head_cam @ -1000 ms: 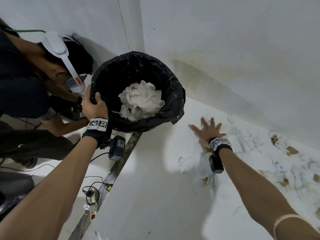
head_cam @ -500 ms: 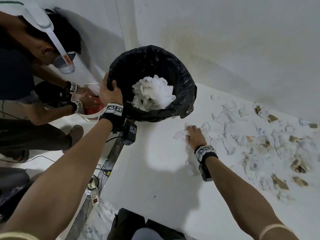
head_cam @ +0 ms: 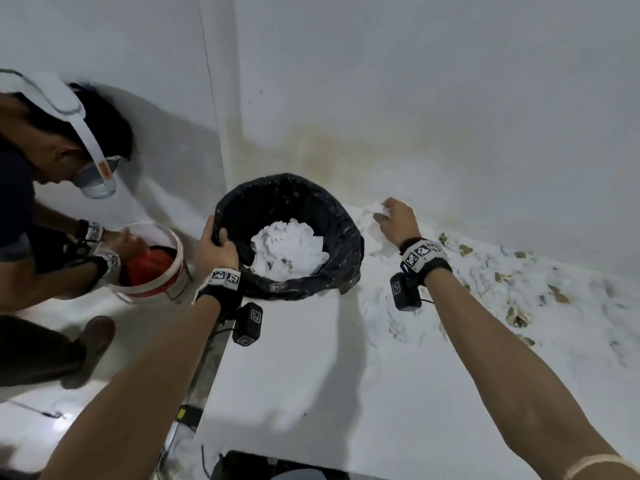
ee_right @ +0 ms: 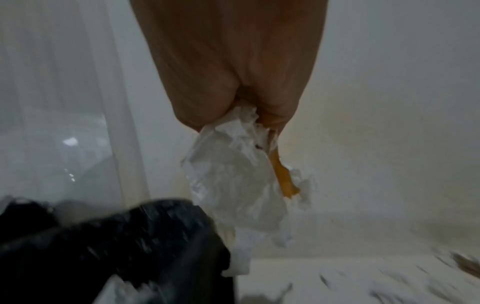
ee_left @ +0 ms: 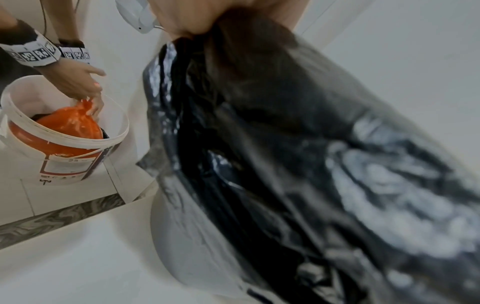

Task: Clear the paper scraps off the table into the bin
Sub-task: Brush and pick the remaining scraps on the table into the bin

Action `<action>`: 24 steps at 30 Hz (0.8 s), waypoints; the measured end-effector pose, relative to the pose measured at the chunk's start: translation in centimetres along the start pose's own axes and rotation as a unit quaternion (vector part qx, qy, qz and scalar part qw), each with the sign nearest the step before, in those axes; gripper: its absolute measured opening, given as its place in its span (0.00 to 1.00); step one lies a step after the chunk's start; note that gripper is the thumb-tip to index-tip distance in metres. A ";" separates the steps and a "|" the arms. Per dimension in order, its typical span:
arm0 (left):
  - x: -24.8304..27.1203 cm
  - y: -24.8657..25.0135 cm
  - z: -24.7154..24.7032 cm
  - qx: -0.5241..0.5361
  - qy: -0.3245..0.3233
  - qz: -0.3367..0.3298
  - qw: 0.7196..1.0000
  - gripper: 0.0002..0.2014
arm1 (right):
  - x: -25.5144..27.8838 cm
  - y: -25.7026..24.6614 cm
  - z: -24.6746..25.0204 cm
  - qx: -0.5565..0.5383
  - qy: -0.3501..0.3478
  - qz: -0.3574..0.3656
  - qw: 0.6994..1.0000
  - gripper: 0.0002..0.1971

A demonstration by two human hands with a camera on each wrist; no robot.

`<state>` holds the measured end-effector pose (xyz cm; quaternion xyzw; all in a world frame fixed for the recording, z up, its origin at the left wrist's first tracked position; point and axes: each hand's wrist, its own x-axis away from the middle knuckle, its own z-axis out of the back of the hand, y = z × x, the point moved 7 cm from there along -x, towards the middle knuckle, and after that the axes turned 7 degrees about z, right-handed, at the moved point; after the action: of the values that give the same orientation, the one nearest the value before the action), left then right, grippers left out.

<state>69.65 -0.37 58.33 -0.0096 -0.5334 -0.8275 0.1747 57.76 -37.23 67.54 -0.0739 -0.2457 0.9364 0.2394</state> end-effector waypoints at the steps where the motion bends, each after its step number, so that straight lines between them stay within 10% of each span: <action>1: 0.2 0.2 -0.1 0.007 0.002 -0.008 1.000 0.19 | -0.3 -1.9 1.1 -0.007 0.012 0.014 1.000 0.18; 9: 1.1 0.0 -1.3 0.043 -0.031 0.001 0.999 0.19 | 0.0 -12.2 -1.2 -0.093 0.054 0.066 0.992 0.11; 16: 1.6 -0.3 -1.1 0.041 -0.030 0.008 0.999 0.19 | 4.9 -11.1 -13.0 0.072 -0.265 0.056 0.960 0.38; 24: 3.1 -1.1 0.4 0.050 0.017 0.034 0.998 0.19 | 4.1 -6.8 -5.5 -0.004 -0.025 0.114 0.993 0.22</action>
<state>66.39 -0.51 58.18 -0.0053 -0.5705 -0.7934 0.2123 58.34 -27.72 66.04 -0.0787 -0.2457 0.9581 0.1242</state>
